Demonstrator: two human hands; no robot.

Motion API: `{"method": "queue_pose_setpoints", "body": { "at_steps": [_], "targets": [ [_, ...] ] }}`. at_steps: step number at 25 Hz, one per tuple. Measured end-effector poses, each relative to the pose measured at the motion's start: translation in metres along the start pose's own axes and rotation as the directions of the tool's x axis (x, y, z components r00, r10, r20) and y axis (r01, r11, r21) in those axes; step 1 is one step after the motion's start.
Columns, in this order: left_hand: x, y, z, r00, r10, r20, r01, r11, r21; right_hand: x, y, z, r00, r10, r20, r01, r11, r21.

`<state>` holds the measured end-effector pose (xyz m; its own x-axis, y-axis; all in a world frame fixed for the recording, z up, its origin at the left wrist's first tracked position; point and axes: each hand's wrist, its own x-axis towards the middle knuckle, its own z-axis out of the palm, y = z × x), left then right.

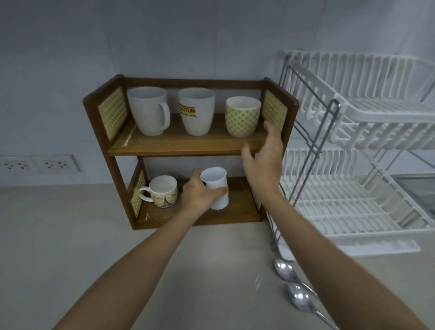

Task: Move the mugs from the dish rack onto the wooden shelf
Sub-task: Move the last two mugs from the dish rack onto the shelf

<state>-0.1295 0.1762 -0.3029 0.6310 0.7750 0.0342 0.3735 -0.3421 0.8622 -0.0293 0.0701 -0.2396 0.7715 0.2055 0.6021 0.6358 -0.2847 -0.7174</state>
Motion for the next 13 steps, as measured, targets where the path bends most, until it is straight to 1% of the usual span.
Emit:
{"method": "queue_pose_setpoints", "body": {
  "at_steps": [1, 2, 3, 4, 5, 6, 7, 8, 9, 10, 12, 13],
  "targets": [
    [0.002, 0.003, 0.005, 1.000, 0.003, -0.007, -0.003, 1.000, 0.002, -0.036, 0.013, -0.006, 0.999, 0.002, -0.044, -0.001, 1.000, 0.022],
    [0.005, 0.006, 0.012, 1.000, 0.015, -0.009, -0.015, 1.000, -0.001, -0.073, 0.026, -0.010, 0.998, 0.045, -0.045, -0.043, 0.998, 0.047],
    [0.007, 0.011, 0.019, 0.999, 0.033, -0.001, -0.033, 0.999, -0.009, -0.107, 0.039, -0.011, 0.994, 0.106, 0.003, -0.106, 0.993, 0.046],
    [0.009, 0.015, 0.030, 0.999, 0.045, 0.017, -0.045, 0.999, -0.017, -0.138, 0.050, -0.009, 0.979, 0.172, 0.105, -0.173, 0.985, -0.004],
    [0.011, 0.018, 0.040, 0.998, 0.053, 0.035, -0.052, 0.998, -0.021, -0.164, 0.061, -0.005, 0.944, 0.224, 0.242, -0.201, 0.973, -0.116],
    [0.012, 0.019, 0.050, 0.997, 0.057, 0.052, -0.056, 0.998, -0.013, -0.185, 0.073, -0.001, 0.886, 0.254, 0.387, -0.165, 0.954, -0.249],
    [0.014, 0.019, 0.060, 0.996, 0.054, 0.065, -0.055, 0.998, 0.010, -0.202, 0.083, 0.002, 0.813, 0.269, 0.516, -0.079, 0.930, -0.360],
    [0.016, 0.019, 0.069, 0.996, 0.050, 0.074, -0.053, 0.998, 0.039, -0.215, 0.092, 0.004, 0.751, 0.267, 0.604, 0.019, 0.905, -0.424],
    [0.019, 0.017, 0.079, 0.996, 0.041, 0.084, -0.047, 0.997, 0.069, -0.223, 0.101, 0.003, 0.707, 0.269, 0.654, 0.090, 0.883, -0.461],
    [0.023, 0.015, 0.087, 0.996, 0.029, 0.085, -0.037, 0.995, 0.094, -0.229, 0.109, 0.002, 0.678, 0.278, 0.681, 0.140, 0.860, -0.490],
    [0.029, 0.008, 0.100, 0.997, 0.006, 0.079, -0.016, 0.991, 0.132, -0.236, 0.119, -0.003, 0.644, 0.296, 0.705, 0.198, 0.826, -0.528],
    [0.034, 0.005, 0.104, 0.997, 0.000, 0.075, -0.011, 0.991, 0.137, -0.238, 0.121, -0.005, 0.644, 0.296, 0.705, 0.208, 0.820, -0.534]
  ]
}}
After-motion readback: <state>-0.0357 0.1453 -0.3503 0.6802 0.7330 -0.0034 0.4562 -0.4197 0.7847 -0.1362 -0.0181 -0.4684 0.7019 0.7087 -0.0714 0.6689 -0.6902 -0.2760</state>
